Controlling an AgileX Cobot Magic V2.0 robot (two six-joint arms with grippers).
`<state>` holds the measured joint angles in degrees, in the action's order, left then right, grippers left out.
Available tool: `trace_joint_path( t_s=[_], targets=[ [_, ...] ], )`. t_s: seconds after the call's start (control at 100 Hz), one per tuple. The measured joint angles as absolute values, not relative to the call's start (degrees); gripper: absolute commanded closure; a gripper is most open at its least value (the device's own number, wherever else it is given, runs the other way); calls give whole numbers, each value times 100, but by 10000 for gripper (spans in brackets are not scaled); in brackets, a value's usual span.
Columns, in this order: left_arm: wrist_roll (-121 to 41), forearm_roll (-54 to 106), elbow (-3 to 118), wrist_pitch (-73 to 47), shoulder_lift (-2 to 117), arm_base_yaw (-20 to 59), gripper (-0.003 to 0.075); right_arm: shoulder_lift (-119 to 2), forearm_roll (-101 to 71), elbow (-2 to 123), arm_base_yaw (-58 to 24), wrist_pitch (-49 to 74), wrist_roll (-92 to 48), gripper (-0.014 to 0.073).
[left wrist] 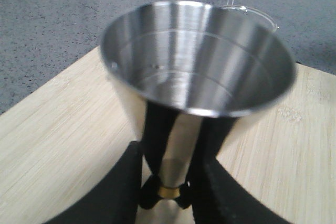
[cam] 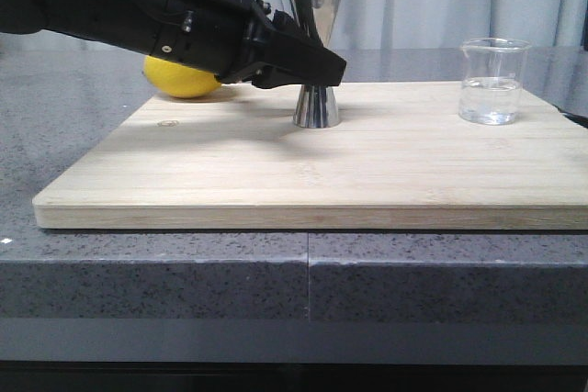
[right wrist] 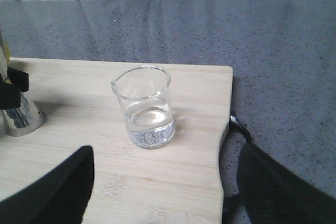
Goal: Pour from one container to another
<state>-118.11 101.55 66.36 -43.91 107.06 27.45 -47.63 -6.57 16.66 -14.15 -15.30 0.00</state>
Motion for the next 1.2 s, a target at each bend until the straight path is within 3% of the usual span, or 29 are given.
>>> trace_joint_path(
  t_s=[0.5,0.92,1.2],
  targets=[
    [-11822,10178,6636,-4868,10733,2745,734,-5539,-306,1666,-1835,-1980,0,81],
    [-11655,10146,6636,-5104,10610,2745,734,-6876,-205,1666,-1848,-3692,0,81],
    [-11642,10111,6636,-5131,10465,2745,734,-7414,-174,1812,-1848,-4205,0,81]
  ],
)
